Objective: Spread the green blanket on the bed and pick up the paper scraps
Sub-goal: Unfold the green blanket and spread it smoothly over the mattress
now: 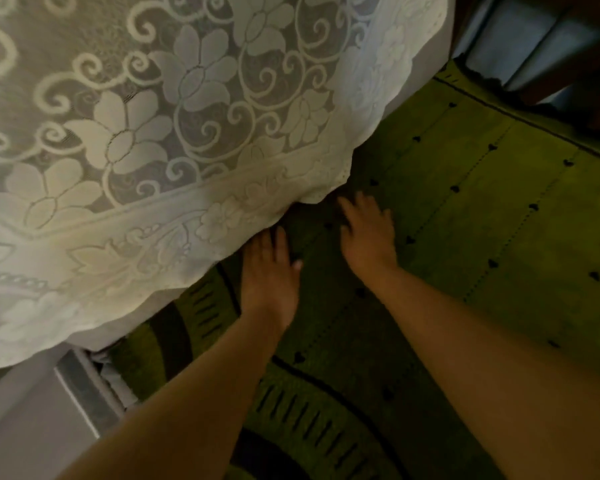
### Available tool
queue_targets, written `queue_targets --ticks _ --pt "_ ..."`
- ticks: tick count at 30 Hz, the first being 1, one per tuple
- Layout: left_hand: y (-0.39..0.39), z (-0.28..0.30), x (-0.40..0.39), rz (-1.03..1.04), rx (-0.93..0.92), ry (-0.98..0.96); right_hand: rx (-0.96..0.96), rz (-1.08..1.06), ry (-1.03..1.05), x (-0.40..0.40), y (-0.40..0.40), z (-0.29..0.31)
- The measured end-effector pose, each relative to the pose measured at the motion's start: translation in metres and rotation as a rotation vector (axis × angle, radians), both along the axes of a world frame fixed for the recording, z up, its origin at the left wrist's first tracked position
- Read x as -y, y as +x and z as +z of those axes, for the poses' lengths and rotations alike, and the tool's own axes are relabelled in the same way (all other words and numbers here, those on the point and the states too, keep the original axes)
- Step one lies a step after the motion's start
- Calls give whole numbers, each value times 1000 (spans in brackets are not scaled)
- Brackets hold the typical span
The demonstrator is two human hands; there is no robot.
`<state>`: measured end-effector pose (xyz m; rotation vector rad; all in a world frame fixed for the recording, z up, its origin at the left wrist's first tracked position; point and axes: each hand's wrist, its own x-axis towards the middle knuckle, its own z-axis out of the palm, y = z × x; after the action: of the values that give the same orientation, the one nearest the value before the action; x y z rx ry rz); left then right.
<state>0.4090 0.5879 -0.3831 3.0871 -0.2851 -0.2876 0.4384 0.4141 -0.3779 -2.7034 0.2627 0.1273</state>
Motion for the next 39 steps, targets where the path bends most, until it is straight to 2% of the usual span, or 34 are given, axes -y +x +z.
queue_targets --ticks 2,3,4,6,8,10,12,13,15,18,20,22,27,31,37,39 --pt "-46 -6 -4 -436 -50 -35 -55 -268 -219 29 -37 -6" --pt "-56 -8 -19 -578 -119 -25 -95 -336 -246 30 -53 -9" --pt "-57 -10 -39 -580 -154 -26 -116 -337 -275 21 -68 -12" --pt "-48 -12 -78 -288 -126 60 -89 -197 -291 -13 -93 -17" --pt "-44 -8 -98 5 -144 161 -53 108 -218 -54 -126 -18" --pt "-43 2 -85 206 -227 184 -71 490 -65 -87 -159 -12" --pt "-44 17 -53 442 -311 192 -130 632 124 -94 -179 -2" --pt "-47 23 -36 536 -353 189 -131 572 202 -88 -186 4" --pt "-63 31 -2 511 -360 177 -90 329 155 -54 -203 11" --pt "-122 26 52 118 -251 73 -164 93 -98 21 -242 10" --pt "-178 18 89 -160 -255 42 -248 59 -164 67 -278 8" --pt "-225 9 110 -325 -286 101 -270 75 -223 96 -319 3" --pt "-252 4 94 -203 -420 187 -258 -89 -269 129 -404 -4" --pt "-263 10 80 14 -511 261 -251 -239 -287 125 -451 -8" --pt "-296 19 55 70 -499 331 -243 -389 -311 86 -541 -12" --pt "-300 27 55 58 -540 442 -259 -408 -298 70 -557 -12"
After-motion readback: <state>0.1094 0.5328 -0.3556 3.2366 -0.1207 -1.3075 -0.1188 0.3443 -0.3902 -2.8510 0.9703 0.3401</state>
